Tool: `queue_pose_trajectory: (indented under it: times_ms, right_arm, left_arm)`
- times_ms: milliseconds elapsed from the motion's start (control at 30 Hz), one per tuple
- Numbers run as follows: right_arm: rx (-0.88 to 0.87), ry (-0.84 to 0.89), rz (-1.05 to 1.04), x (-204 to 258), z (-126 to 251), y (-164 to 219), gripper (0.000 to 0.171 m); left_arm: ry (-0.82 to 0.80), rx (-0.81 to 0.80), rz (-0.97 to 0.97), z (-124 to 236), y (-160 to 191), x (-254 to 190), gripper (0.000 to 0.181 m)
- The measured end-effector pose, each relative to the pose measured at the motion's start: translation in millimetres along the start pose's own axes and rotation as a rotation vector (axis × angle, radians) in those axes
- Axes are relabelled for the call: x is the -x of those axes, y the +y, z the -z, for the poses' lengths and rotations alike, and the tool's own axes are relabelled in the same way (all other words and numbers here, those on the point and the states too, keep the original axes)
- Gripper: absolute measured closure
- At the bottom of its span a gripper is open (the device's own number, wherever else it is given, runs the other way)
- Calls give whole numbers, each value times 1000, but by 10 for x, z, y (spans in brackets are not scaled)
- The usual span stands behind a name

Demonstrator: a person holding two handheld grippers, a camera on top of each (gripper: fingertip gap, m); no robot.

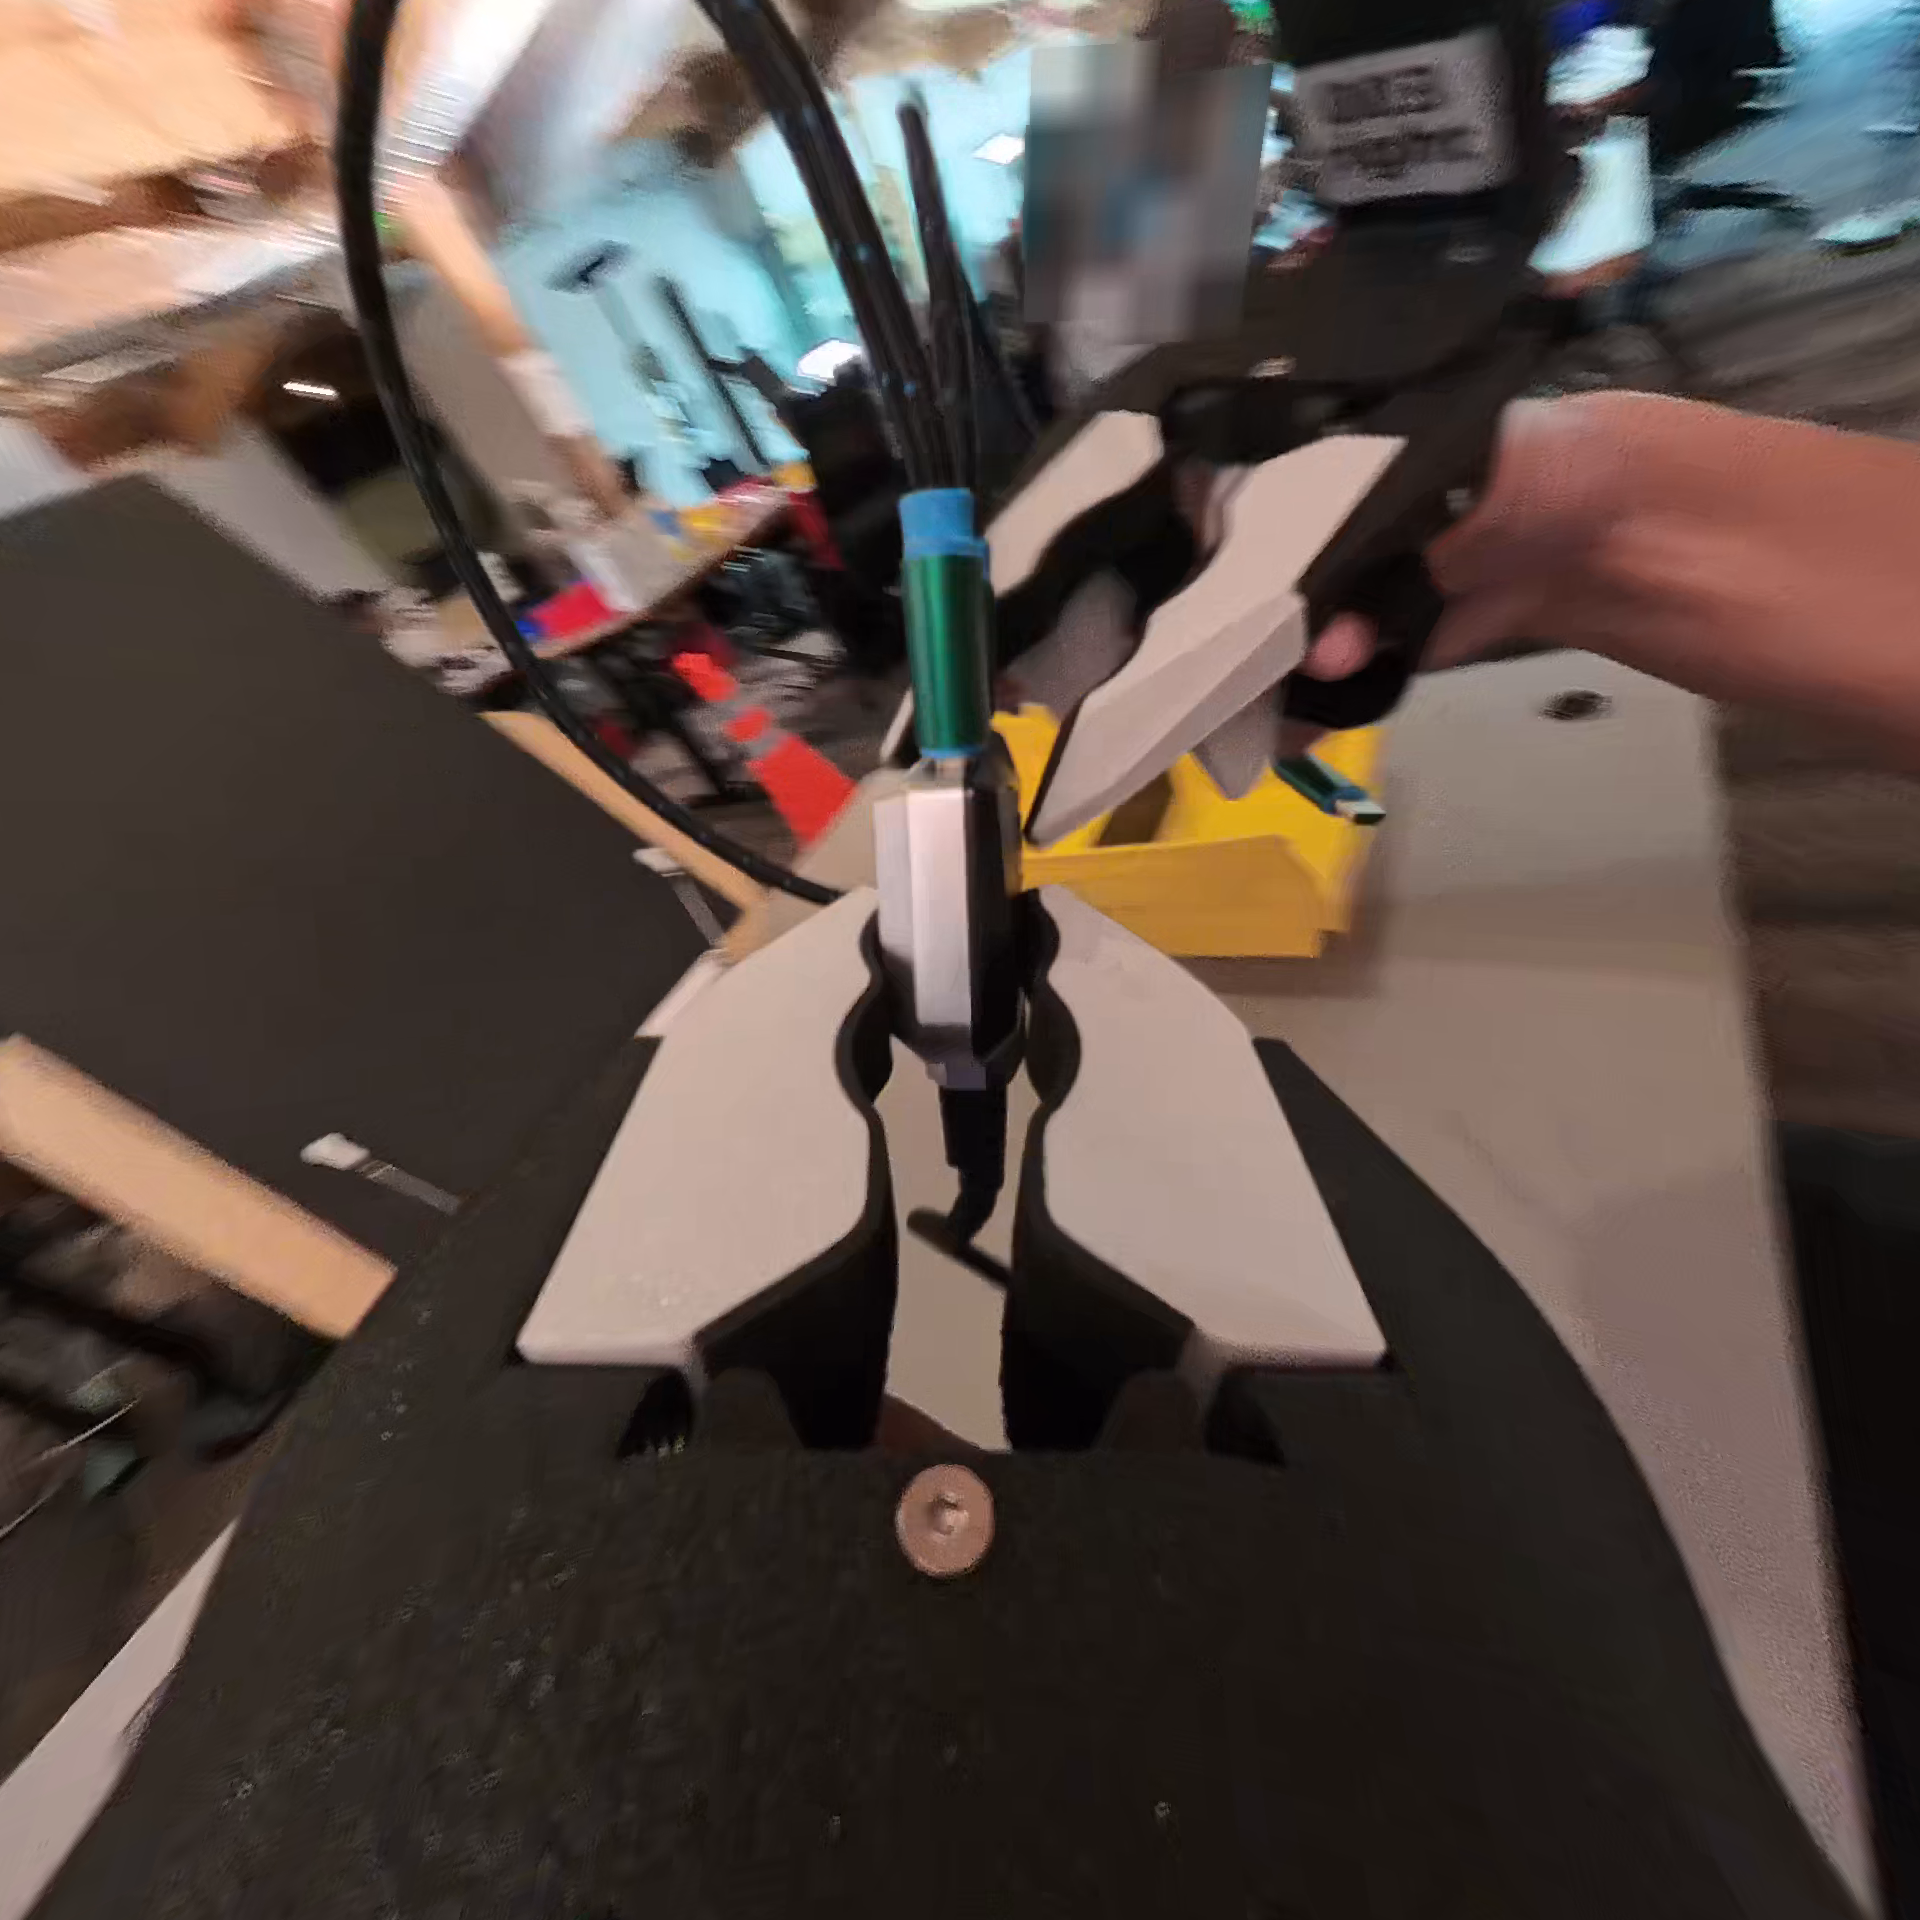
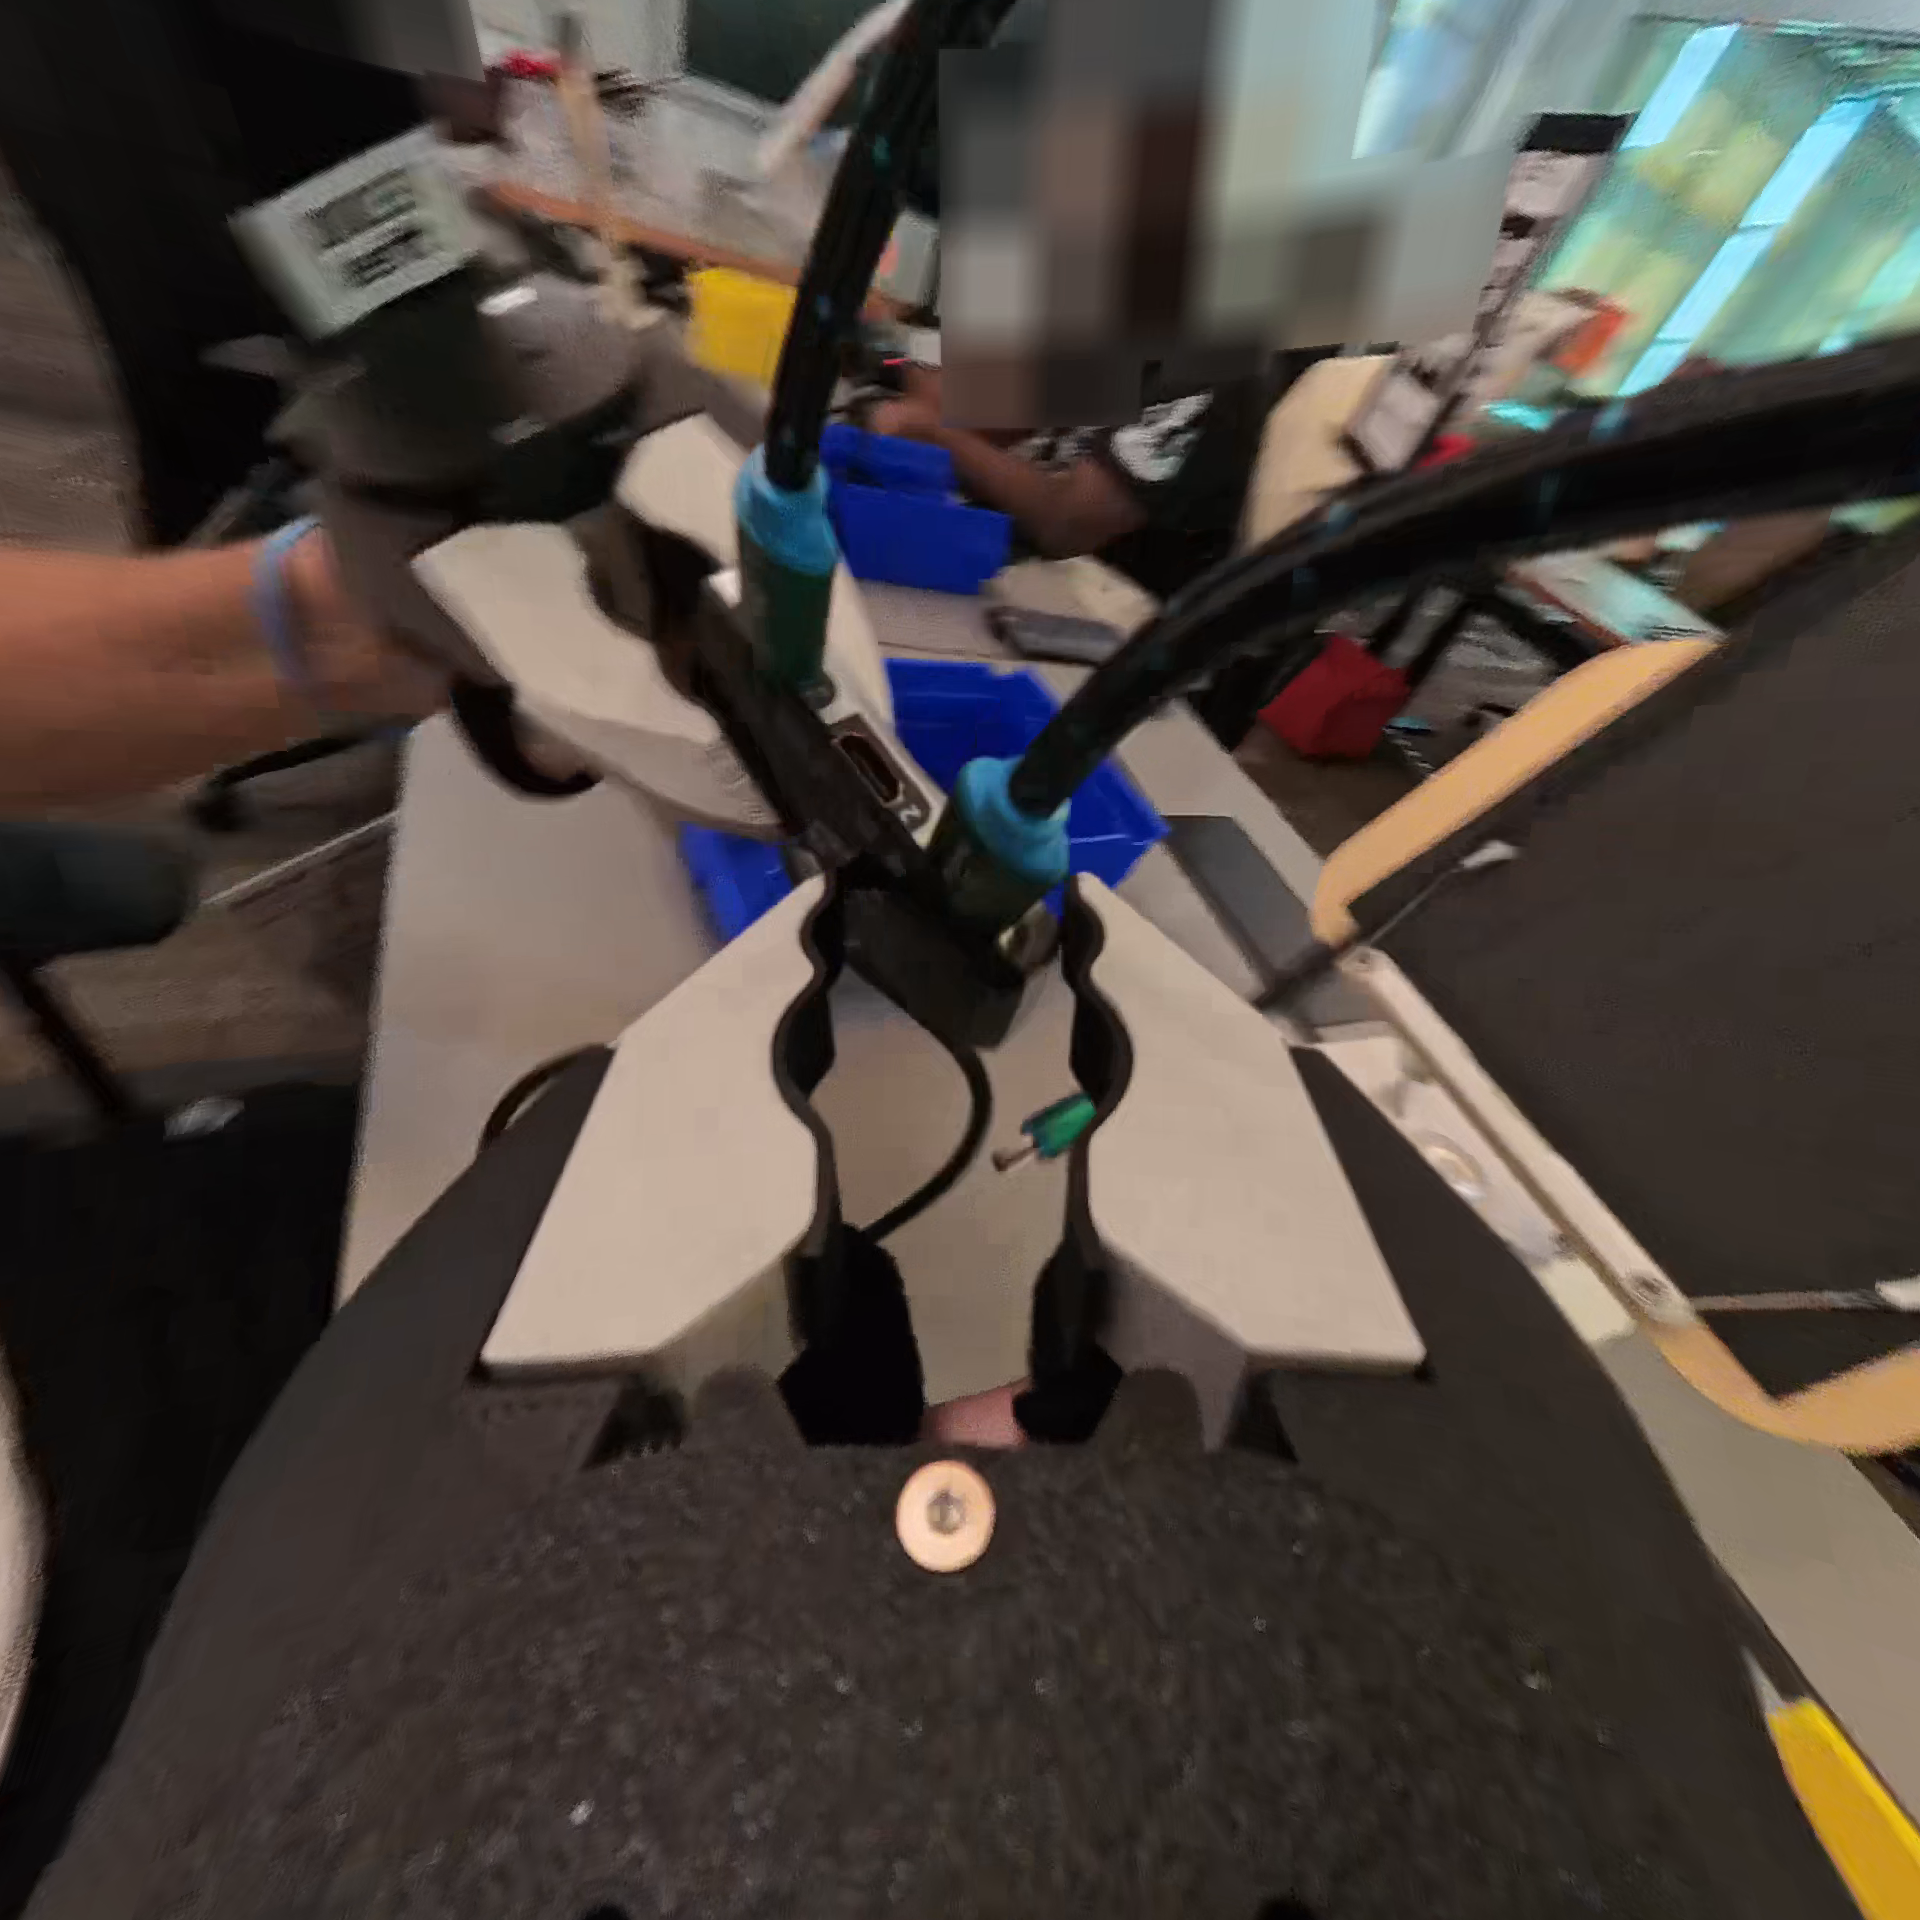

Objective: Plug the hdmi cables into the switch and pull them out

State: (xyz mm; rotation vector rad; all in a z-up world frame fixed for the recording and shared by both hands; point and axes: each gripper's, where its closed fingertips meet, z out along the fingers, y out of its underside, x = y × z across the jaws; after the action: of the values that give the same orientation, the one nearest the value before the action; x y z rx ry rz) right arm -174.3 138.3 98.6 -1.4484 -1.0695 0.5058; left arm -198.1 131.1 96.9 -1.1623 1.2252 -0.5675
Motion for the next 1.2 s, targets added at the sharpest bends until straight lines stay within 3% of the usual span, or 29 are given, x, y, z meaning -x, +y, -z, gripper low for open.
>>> queue_pose_trajectory:
  times_ms: [67, 233, 300, 400, 567, 633, 733, 867, 1067, 1200]
  right_arm:
    - [-93, 123, -43, -97, 6, -81, 129]
    - [-240, 101, -381, 245, -134, 30, 90]
    - [-268, 67, -486, 374, -252, 162, 66]
    - [-295, -2, -598, 431, -304, 330, 55]
    - [-415, -315, -718, 714, -148, 306, 53]
    - [-423, -260, -633, 699, -139, 364, 60]
    - [-392, -276, -582, 679, -84, 453, 60]
    - [-396, -283, -558, 595, 26, 553, 61]
    - [-367, -315, -478, 564, 232, 651, 61]
    - [-295, -384, -330, 802, 270, 624, 61]
  left_arm:
    - [-198, -50, 4, 60, 78, 162, 160]
    - [-559, -66, -108, 110, 340, 151, 160]
    - [-606, -95, -246, 98, 307, -11, 160]
    - [-607, -153, -369, 88, 237, -306, 160]
    - [-542, -220, -465, 8, 192, -724, 160]
    - [-539, -222, -466, -33, 199, -772, 161]
    - [-445, -195, -428, -135, 258, -860, 159]
    - [-240, -149, -223, -171, 331, -983, 142]
    - [175, -19, 381, -52, 401, -979, 132]
    - [470, 171, 566, 40, 489, -957, 124]
